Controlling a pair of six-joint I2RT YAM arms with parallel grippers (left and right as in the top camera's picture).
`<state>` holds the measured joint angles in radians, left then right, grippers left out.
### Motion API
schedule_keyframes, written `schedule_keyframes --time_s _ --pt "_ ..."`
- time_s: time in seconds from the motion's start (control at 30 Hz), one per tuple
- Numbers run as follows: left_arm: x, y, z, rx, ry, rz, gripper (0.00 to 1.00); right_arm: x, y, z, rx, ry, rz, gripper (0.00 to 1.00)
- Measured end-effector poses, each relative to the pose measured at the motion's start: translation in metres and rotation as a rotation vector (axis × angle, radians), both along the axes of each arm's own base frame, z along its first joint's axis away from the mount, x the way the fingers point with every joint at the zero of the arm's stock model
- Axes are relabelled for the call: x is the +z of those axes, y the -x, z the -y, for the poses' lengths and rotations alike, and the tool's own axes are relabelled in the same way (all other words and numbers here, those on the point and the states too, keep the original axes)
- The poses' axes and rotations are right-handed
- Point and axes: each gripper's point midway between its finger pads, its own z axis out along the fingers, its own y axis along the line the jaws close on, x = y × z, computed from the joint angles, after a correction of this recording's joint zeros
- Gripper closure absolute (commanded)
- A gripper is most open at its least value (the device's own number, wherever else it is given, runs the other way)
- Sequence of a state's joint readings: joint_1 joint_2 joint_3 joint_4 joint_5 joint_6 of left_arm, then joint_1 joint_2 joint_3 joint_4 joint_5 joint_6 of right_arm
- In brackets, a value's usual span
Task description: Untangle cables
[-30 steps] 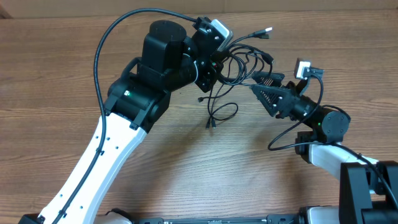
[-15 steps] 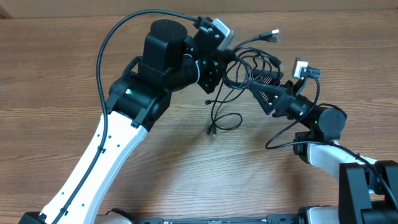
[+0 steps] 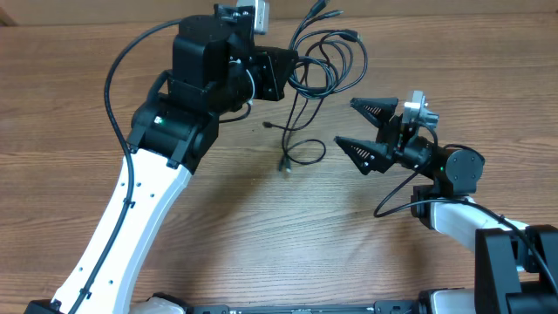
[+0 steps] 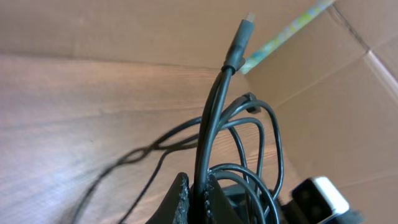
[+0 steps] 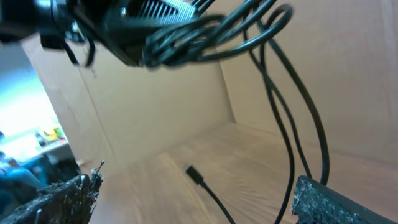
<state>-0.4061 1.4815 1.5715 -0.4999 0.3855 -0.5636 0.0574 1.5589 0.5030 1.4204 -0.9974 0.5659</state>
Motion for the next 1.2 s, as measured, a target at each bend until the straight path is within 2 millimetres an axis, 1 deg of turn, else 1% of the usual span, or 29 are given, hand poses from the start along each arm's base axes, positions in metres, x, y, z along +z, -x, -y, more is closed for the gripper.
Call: schedule_keyframes --time_s 0.1,0.23,0.53,0.67,0.7,0.73,0.8,0.83,0.87,0.93,0.97,1.0,1.03,1.2 --pt "0.0 0.004 0.006 0.012 0.054 -0.058 0.96 -0.003 -0.003 0.0 -0.031 0.036 0.055 0.0" --pt "0.0 0.012 0.018 -0.003 0.091 -0.103 0.96 -0.009 -0.015 0.004 -0.111 0.081 0.111 0.0" --pt "-0.001 0.035 0.048 -0.073 0.116 -0.149 0.96 -0.005 -0.032 0.016 -0.266 0.133 0.228 0.0" --pt "-0.001 0.042 0.055 -0.091 0.12 -0.158 0.96 -0.004 -0.034 0.017 -0.289 0.14 0.246 0.0" --pt "-0.001 0.043 0.057 -0.094 0.121 -0.16 0.96 -0.004 -0.033 0.015 -0.288 0.141 0.248 0.02" --pt "-0.001 0.045 0.06 -0.099 0.123 -0.164 0.96 -0.004 -0.033 0.014 -0.287 0.141 0.25 0.08" --pt "-0.001 0.049 0.064 -0.109 0.126 -0.169 0.95 -0.003 -0.033 0.012 -0.287 0.146 0.261 0.29" --pt "-0.001 0.051 0.066 -0.115 0.126 -0.169 0.96 -0.003 -0.033 0.011 -0.287 0.146 0.261 0.46" --pt "0.0 0.051 0.066 -0.116 0.127 -0.169 0.96 -0.004 -0.033 0.011 -0.287 0.147 0.261 0.61" --pt "0.0 0.052 0.068 -0.12 0.128 -0.169 0.96 -0.004 -0.033 0.011 -0.289 0.147 0.259 0.76" --pt "0.0 0.052 0.068 -0.12 0.129 -0.171 0.96 -0.004 -0.033 0.012 -0.291 0.15 0.261 0.88" --pt "0.0 0.053 0.068 -0.12 0.129 -0.171 0.96 -0.004 -0.033 0.011 -0.291 0.15 0.262 0.94" --pt "0.0 0.052 0.068 -0.119 0.129 -0.171 0.96 -0.004 -0.033 0.011 -0.291 0.151 0.261 0.96" --pt "0.0 0.052 0.068 -0.116 0.128 -0.169 0.96 -0.008 -0.035 0.011 -0.289 0.152 0.238 0.96"
